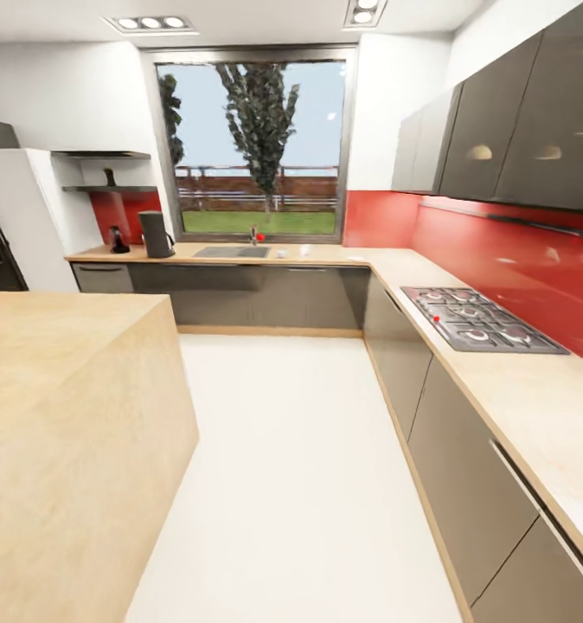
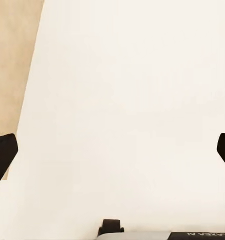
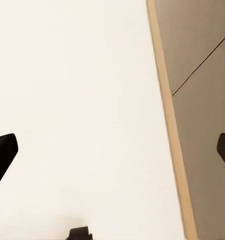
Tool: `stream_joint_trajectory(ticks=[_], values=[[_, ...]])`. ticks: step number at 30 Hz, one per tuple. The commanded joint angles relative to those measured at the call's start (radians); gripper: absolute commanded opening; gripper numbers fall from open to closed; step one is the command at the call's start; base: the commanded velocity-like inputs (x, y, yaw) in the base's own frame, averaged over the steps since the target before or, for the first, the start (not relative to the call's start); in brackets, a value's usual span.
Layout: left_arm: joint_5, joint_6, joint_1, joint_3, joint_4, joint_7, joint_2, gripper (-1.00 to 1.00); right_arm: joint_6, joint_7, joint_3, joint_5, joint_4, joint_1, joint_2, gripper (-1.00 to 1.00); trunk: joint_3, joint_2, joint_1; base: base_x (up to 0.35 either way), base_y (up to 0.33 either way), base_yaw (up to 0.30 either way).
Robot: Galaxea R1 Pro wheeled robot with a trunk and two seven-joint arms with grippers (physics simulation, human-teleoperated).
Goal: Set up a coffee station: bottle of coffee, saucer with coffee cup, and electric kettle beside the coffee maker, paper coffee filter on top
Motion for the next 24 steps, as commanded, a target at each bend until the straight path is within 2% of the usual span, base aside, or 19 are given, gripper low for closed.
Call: stream_joint_trajectory(ticks=[1, 9, 24], values=[[0.000, -0.003, 0.000, 0.002, 0.000, 0.000, 0.000, 1.00, -0.003, 0.000, -0.001, 0.001, 0.001, -0.001, 0.000, 1.00, -0.002, -0.002, 0.001, 0.323, -0.126, -0.300], [0.000, -0.003, 0.000, 0.002, 0.000, 0.000, 0.001, 1.00, -0.003, 0.000, -0.001, 0.001, 0.001, -0.001, 0.000, 1.00, -0.002, -0.002, 0.001, 0.336, -0.025, -0.263], [0.000, -0.003, 0.000, 0.002, 0.000, 0.000, 0.001, 1.00, -0.004, 0.006, 0.001, 0.002, -0.003, -0.001, -0.001, 1.00, -0.002, -0.002, 0.001, 0.339, 0.000, -0.011]])
